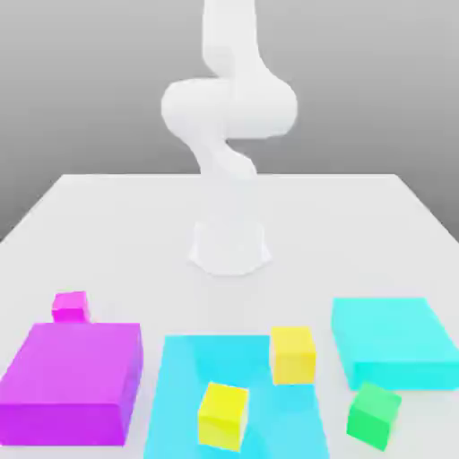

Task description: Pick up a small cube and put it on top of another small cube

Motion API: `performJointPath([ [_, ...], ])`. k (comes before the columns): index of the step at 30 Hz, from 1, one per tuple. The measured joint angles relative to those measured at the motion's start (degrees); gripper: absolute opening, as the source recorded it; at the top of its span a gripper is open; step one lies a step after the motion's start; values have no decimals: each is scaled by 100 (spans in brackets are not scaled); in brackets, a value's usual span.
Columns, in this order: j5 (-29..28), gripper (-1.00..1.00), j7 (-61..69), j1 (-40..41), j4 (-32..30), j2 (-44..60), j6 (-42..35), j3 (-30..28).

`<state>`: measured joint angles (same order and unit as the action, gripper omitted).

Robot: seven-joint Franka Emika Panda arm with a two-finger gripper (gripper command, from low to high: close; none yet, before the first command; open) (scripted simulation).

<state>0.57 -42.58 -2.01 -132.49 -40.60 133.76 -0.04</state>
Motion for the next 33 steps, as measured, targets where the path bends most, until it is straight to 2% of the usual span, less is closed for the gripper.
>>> performJointPath([
  [17, 192, 0, 2096, -1211, -483, 3567, 1349, 244],
  [26, -260, 0, 2771, -1676, -720, 5436, 2080, 418],
  [30, -425, 0, 2730, -1790, -609, 6267, 2689, 327],
  [31, -449, -100, 2714, -1814, -573, 6461, 2844, 298],
  [33, -450, -100, 2713, -1813, -573, 6461, 2843, 299],
])
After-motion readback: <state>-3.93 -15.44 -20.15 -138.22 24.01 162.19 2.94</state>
